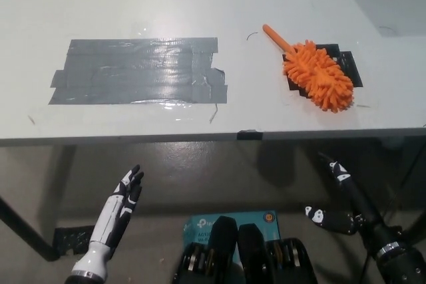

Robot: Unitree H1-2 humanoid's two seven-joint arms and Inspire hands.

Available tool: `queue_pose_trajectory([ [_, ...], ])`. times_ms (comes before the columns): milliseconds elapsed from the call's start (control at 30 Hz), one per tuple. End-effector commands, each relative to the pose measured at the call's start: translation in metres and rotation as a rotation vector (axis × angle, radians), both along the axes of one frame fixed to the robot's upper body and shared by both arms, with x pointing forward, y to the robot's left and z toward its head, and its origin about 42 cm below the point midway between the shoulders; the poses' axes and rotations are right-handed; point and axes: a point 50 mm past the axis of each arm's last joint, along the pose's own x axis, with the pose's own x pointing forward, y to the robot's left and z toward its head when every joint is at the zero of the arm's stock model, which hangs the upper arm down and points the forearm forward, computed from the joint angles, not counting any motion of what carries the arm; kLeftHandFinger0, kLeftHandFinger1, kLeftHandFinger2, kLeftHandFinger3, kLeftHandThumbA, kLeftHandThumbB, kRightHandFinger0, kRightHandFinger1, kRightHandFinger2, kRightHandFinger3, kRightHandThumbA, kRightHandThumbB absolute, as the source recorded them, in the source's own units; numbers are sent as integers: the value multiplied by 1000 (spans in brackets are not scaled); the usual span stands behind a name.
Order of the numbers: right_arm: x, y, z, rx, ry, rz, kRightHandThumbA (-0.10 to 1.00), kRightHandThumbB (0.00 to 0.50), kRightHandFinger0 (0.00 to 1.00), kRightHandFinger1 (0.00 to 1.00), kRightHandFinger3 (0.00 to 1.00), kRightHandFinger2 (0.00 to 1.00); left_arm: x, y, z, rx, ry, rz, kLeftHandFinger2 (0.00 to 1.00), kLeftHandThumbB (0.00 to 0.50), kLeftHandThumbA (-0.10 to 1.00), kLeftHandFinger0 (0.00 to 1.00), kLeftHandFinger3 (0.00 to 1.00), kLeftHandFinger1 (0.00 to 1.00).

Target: A person hands an oraange duster to the robot and the robot grabs it with its right hand and places it on the black marked spot infron tof it on the desk

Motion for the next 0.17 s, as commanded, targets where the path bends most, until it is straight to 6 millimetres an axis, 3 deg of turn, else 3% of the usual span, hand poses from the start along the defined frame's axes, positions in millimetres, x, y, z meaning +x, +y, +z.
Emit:
queue_pose_trajectory([
  [0,3,1,13,15,-48,53,760,176,1000,1000,1000,1000,2,2,11,11,-79,-3,1000,97,983,965,1000,1000],
  [133,3,1,14,6,-34,67,763,171,1000,1000,1000,1000,1,2,11,7,-80,-1,1000,78,970,956,1000,1000],
])
